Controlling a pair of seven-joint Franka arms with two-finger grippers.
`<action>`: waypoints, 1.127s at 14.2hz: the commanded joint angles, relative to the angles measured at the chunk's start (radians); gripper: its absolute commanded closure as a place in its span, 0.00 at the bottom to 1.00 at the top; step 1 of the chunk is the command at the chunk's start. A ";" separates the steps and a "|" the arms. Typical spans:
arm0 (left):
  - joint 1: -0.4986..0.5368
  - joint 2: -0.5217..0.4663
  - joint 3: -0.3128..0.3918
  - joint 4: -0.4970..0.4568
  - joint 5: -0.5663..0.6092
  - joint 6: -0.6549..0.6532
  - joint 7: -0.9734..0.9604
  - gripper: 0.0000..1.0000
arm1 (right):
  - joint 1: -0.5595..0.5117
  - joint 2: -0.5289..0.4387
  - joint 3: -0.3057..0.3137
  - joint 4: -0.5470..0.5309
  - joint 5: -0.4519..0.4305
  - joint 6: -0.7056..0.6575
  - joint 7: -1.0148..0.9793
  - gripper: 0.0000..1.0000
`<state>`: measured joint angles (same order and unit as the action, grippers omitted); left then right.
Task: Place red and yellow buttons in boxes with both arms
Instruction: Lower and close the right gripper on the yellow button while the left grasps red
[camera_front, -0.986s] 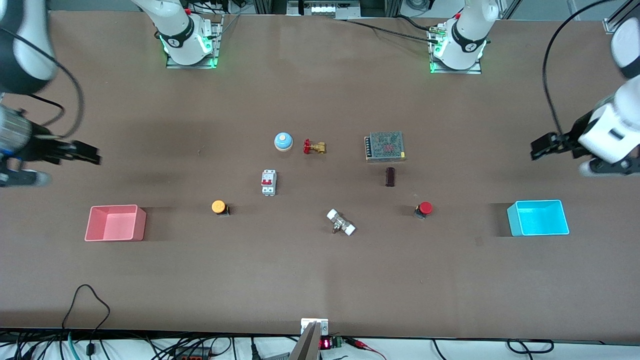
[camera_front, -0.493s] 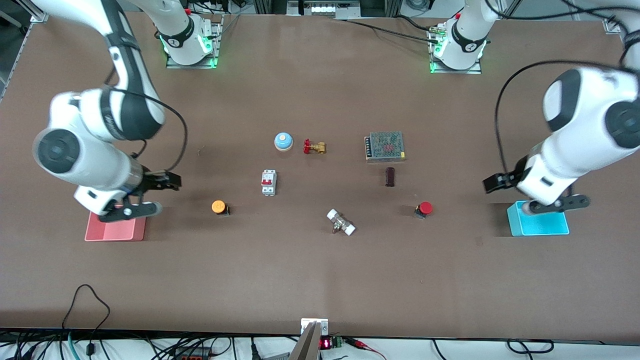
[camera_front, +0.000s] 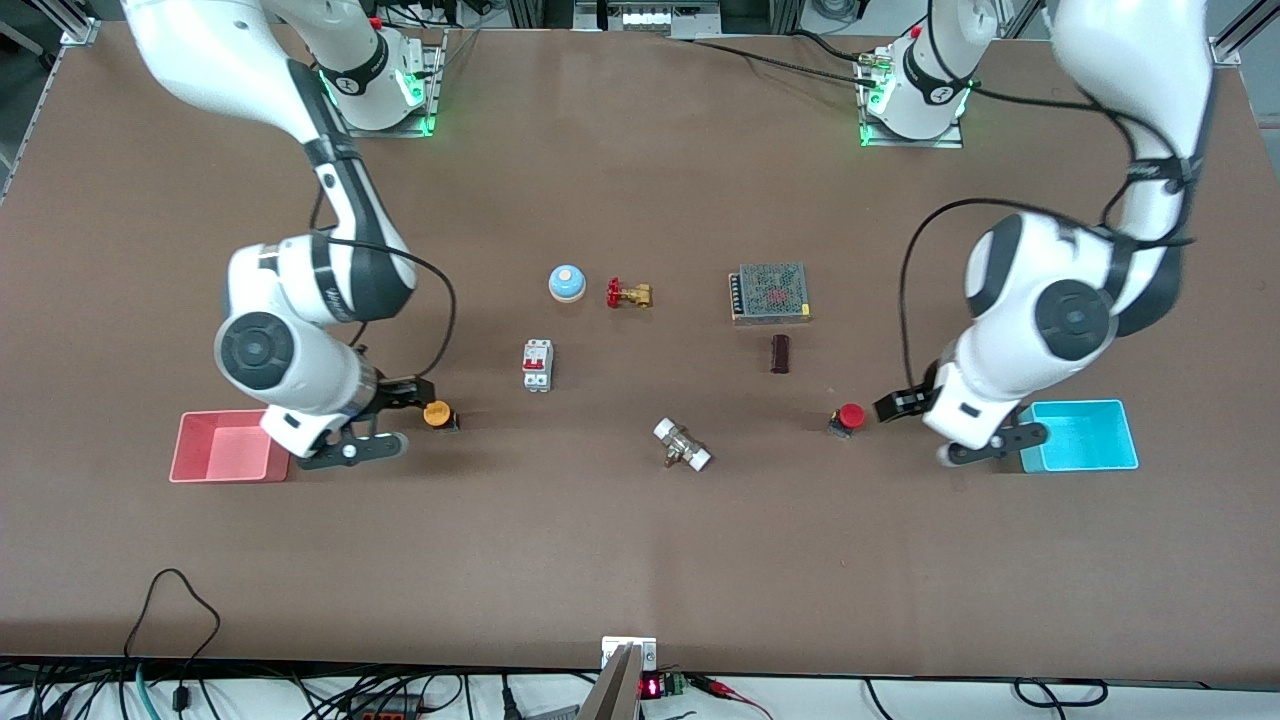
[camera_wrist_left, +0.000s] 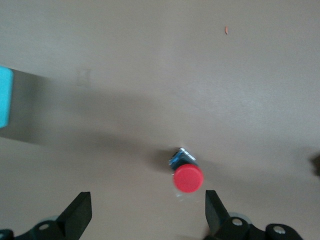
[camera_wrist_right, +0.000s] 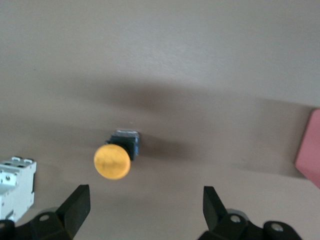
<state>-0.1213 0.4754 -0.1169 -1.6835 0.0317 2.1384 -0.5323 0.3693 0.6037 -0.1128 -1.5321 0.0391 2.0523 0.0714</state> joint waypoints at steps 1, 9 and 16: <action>-0.040 0.055 0.010 0.007 0.019 0.060 -0.081 0.00 | 0.014 0.039 -0.007 0.032 0.028 0.034 0.036 0.00; -0.081 0.095 0.011 -0.127 0.082 0.262 -0.181 0.01 | 0.039 0.113 -0.007 0.032 0.027 0.095 0.103 0.00; -0.081 0.095 0.016 -0.120 0.083 0.262 -0.182 0.36 | 0.056 0.156 -0.007 0.032 0.028 0.132 0.143 0.00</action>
<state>-0.1921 0.5773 -0.1143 -1.8061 0.0850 2.3958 -0.6913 0.4133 0.7411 -0.1137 -1.5196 0.0527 2.1794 0.1984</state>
